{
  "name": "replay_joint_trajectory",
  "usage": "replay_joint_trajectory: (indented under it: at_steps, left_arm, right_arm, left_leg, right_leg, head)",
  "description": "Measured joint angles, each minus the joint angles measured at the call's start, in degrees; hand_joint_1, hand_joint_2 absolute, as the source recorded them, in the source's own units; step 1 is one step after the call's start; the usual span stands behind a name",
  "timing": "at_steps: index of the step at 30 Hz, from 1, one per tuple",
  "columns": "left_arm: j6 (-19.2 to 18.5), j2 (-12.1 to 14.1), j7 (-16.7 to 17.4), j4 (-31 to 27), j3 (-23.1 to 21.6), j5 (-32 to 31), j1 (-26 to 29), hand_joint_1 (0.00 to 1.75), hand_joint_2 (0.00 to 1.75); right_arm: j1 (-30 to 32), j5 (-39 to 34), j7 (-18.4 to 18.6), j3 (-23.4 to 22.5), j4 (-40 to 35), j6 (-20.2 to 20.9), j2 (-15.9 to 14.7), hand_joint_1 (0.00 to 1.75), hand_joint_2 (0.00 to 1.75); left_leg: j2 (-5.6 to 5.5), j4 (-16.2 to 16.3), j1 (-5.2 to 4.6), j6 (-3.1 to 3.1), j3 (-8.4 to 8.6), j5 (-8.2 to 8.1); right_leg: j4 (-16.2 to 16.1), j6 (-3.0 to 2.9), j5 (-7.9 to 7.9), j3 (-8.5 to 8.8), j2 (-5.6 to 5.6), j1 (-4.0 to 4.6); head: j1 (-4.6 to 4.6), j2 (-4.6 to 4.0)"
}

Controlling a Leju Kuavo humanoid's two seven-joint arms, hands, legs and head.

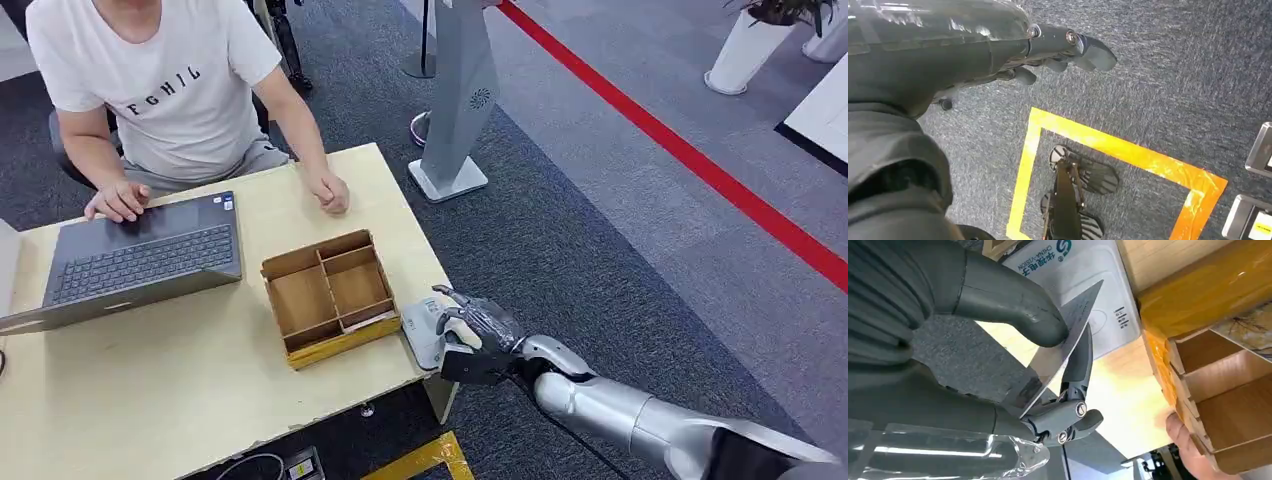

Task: Pass the card to the sensor for recognition and then transmit it.

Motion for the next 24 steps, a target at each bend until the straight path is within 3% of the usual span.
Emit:
replay_joint_trajectory:
  at_steps: [24]
  left_arm:
    - [-1.11, 0.2, 0.04, 0.0, -0.02, -0.24, -0.02, 0.0, 0.0]
  right_arm:
    - [-2.01, 0.53, 0.18, -0.28, 3.63, -0.61, 0.57, 1.75, 1.75]
  left_leg:
    - [0.03, 0.0, -0.01, 0.0, 0.03, 0.0]
  right_leg:
    - [0.0, 0.01, 0.01, 0.01, 0.02, -0.01]
  head:
    - [0.0, -0.02]
